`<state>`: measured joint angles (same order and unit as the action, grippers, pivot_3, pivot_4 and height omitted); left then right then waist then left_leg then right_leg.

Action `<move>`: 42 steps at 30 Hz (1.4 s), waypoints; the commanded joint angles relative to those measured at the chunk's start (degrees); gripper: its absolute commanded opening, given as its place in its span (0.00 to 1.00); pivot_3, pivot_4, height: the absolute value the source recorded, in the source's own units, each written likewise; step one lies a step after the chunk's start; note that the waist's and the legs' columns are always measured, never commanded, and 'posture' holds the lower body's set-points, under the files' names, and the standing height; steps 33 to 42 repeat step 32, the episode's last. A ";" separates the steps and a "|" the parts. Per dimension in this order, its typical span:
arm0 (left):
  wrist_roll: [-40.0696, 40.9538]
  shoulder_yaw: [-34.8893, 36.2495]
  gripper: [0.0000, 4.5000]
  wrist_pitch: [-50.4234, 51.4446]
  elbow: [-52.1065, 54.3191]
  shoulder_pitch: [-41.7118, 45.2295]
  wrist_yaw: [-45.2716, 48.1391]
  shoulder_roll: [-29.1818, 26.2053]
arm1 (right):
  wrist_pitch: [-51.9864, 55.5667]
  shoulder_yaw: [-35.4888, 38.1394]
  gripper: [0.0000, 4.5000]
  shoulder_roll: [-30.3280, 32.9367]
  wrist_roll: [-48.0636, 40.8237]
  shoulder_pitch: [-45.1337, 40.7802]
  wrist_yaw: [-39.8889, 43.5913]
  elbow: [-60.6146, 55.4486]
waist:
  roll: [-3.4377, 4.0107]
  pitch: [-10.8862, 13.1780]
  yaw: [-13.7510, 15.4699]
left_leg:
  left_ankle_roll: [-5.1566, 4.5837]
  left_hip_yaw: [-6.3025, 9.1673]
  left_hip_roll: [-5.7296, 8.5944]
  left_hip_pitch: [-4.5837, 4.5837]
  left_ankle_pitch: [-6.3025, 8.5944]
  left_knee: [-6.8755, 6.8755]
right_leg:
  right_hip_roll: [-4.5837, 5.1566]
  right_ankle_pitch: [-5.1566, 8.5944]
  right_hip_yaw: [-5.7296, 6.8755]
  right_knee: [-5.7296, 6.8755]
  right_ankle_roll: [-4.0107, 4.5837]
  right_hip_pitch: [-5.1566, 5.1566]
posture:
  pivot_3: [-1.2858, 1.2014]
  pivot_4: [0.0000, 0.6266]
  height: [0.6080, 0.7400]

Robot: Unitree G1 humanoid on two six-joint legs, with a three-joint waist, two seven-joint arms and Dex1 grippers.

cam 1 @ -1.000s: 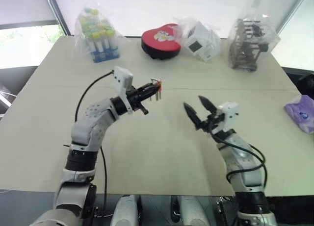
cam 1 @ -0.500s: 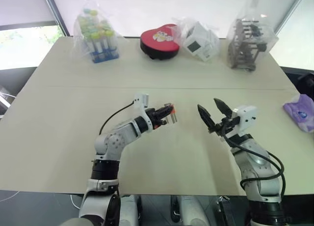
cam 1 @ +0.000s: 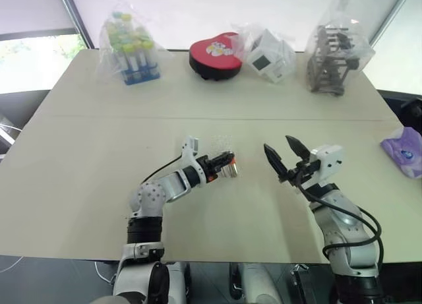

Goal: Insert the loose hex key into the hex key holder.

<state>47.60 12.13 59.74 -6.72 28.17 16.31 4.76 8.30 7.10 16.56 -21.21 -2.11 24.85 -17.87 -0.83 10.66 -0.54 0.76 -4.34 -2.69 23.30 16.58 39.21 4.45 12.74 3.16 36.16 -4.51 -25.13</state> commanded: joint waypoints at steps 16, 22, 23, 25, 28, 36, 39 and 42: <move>-22.15 -15.73 1.00 -23.50 11.54 -1.60 9.19 -19.18 | 2.66 1.09 0.79 18.74 -1.12 -6.38 16.72 2.63 | 0.00 -0.05 0.36 | -0.02 -0.04 -0.03 -0.53 0.02 -0.10 | -0.02 0.05 -0.04 -0.06 0.09 0.44 | 0.52 0.24 1.00; -21.24 -14.70 1.00 -23.84 17.45 -1.96 15.56 -24.83 | 5.26 2.31 0.79 26.41 -3.12 -11.65 25.37 6.16 | -0.02 -0.03 1.22 | -0.08 -0.09 0.00 -0.50 0.05 -0.06 | 0.04 0.03 -0.04 -0.15 0.06 0.49 | 0.52 0.24 1.00; -21.63 -14.74 1.00 -24.07 18.03 -2.02 16.43 -26.20 | 6.12 2.20 0.79 27.83 -3.46 -12.20 26.80 6.30 | -0.02 -0.03 1.23 | -0.08 -0.09 -0.01 -0.52 0.05 -0.06 | 0.03 0.03 -0.03 -0.13 0.05 0.49 | 0.52 0.24 1.00; -22.73 -15.21 1.00 -25.24 19.39 -2.57 19.51 -29.92 | 7.23 1.69 0.79 31.41 -3.51 -12.64 30.65 6.27 | -0.02 -0.03 1.24 | -0.08 -0.08 -0.01 -0.52 0.05 -0.06 | 0.03 0.03 -0.03 -0.12 0.05 0.49 | 0.52 0.24 1.00; -22.39 -14.84 1.00 -26.04 21.41 -3.19 23.03 -33.62 | 8.71 0.42 0.79 36.33 -1.98 -12.77 34.59 6.35 | -0.02 -0.03 1.25 | -0.09 -0.09 -0.02 -0.52 0.05 -0.07 | 0.03 0.05 -0.03 -0.14 0.08 0.49 | 0.52 0.24 1.00; -22.25 -14.01 1.00 -26.91 22.68 -4.09 26.00 -36.93 | 6.70 -0.85 0.79 39.53 0.97 -13.36 37.71 7.85 | -0.02 -0.03 1.26 | -0.09 -0.09 -0.01 -0.52 0.06 -0.06 | 0.04 0.06 -0.03 -0.15 0.09 0.49 | 0.52 0.24 1.00; -22.25 -14.01 1.00 -26.91 22.68 -4.09 26.00 -36.93 | 6.70 -0.85 0.79 39.53 0.97 -13.36 37.71 7.85 | -0.02 -0.03 1.26 | -0.09 -0.09 -0.01 -0.52 0.06 -0.06 | 0.04 0.06 -0.03 -0.15 0.09 0.49 | 0.52 0.24 1.00; -22.25 -14.01 1.00 -26.91 22.68 -4.09 26.00 -36.93 | 6.70 -0.85 0.79 39.53 0.97 -13.36 37.71 7.85 | -0.02 -0.03 1.26 | -0.09 -0.09 -0.01 -0.52 0.06 -0.06 | 0.04 0.06 -0.03 -0.15 0.09 0.49 | 0.52 0.24 1.00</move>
